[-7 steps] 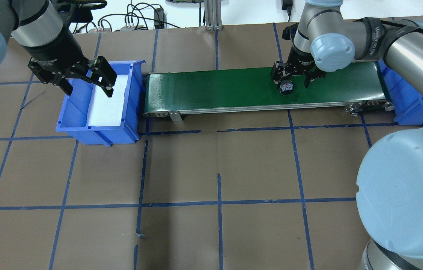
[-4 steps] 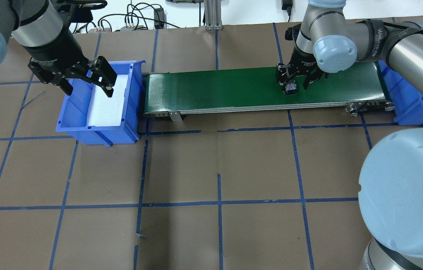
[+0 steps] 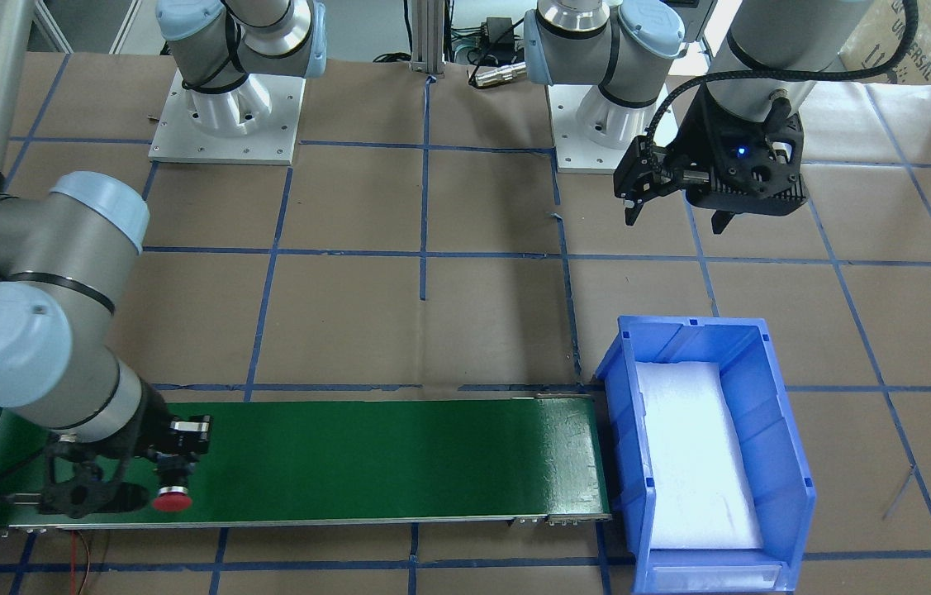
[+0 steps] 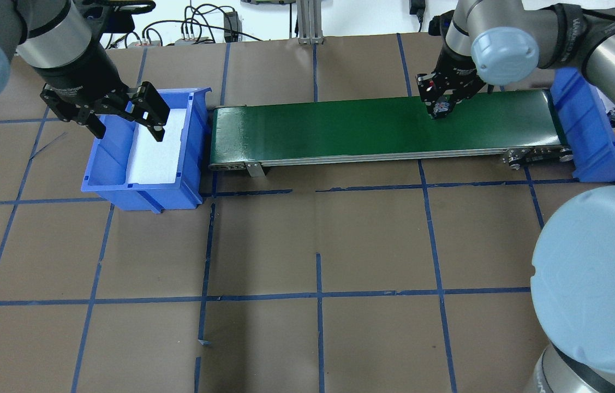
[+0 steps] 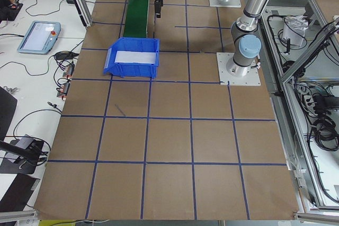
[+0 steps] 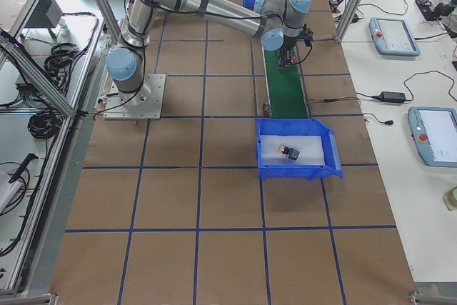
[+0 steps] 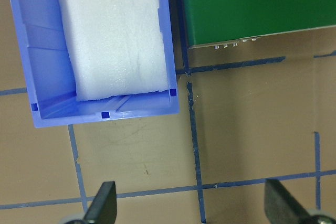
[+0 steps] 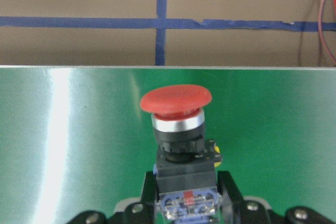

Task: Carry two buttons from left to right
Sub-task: 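Carry the red button with the right gripper into the blue bin and release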

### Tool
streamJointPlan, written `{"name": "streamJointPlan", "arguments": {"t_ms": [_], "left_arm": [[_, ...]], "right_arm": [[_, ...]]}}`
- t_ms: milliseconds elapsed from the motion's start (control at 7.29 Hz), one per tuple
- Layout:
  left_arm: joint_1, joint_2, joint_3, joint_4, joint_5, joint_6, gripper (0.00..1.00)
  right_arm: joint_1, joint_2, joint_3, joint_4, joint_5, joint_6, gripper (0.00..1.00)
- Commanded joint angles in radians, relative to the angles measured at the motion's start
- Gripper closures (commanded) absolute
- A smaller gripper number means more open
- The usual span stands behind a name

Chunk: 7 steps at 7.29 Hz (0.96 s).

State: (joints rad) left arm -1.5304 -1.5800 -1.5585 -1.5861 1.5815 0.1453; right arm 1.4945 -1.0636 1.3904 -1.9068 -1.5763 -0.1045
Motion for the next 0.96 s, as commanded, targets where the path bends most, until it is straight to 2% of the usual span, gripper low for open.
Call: {"name": "streamJointPlan", "arguments": {"t_ms": [0,137,412,549,823], "left_arm": [[0.000,0.000,0.000,0.000,-0.001,0.000,0.00],[0.000,0.000,0.000,0.000,0.000,0.000,0.00],[0.000,0.002,-0.002,0.000,-0.001,0.000,0.00],[0.000,0.002,-0.002,0.000,-0.001,0.000,0.00],[0.000,-0.005,0.002,0.000,-0.009,0.002,0.00]], "right_arm": [[-0.165,-0.056,-0.080,0.128,-0.080,-0.122,0.80],[-0.266,-0.062,-0.099,0.181,-0.062,-0.171,0.82],[-0.463,-0.056,-0.113,0.163,-0.062,-0.372,0.84],[-0.526,-0.053,-0.116,0.158,-0.060,-0.400,0.84],[-0.534,0.018,-0.114,0.103,-0.053,-0.417,0.82]]}}
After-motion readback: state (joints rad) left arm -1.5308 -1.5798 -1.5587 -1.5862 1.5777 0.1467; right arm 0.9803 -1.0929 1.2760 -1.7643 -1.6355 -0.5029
